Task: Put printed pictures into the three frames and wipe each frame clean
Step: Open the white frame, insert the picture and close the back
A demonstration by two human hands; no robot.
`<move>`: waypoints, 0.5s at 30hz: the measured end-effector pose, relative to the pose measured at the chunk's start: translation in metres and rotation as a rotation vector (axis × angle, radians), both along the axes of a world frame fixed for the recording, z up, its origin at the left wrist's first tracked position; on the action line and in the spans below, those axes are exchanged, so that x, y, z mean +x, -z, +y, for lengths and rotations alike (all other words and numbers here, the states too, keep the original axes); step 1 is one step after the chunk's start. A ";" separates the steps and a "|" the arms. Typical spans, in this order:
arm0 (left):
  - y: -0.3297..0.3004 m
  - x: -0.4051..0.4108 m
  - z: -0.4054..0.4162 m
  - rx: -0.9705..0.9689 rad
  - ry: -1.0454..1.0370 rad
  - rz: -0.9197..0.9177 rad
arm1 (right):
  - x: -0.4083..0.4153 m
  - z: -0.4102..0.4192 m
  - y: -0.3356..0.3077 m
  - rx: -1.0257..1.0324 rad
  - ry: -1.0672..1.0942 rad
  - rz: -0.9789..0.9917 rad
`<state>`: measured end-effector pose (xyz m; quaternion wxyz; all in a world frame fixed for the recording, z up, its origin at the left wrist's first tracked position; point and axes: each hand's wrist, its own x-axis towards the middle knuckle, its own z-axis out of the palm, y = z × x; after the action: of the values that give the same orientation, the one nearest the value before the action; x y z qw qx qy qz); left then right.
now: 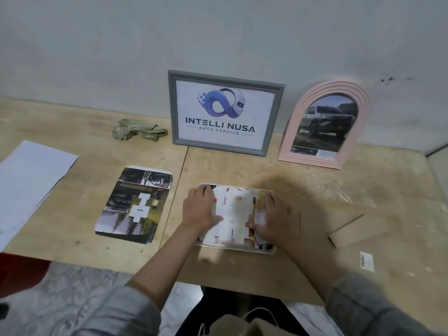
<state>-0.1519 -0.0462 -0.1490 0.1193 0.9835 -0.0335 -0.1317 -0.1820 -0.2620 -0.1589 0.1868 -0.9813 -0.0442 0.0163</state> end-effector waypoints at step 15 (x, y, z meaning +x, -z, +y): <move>-0.015 0.006 0.004 -0.331 -0.366 -0.013 | -0.013 0.012 -0.005 0.532 0.346 0.025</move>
<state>-0.1456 -0.0420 -0.1345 0.3006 0.9410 0.1234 -0.0945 -0.1947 -0.2498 -0.1539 0.4374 -0.8907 0.1227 -0.0156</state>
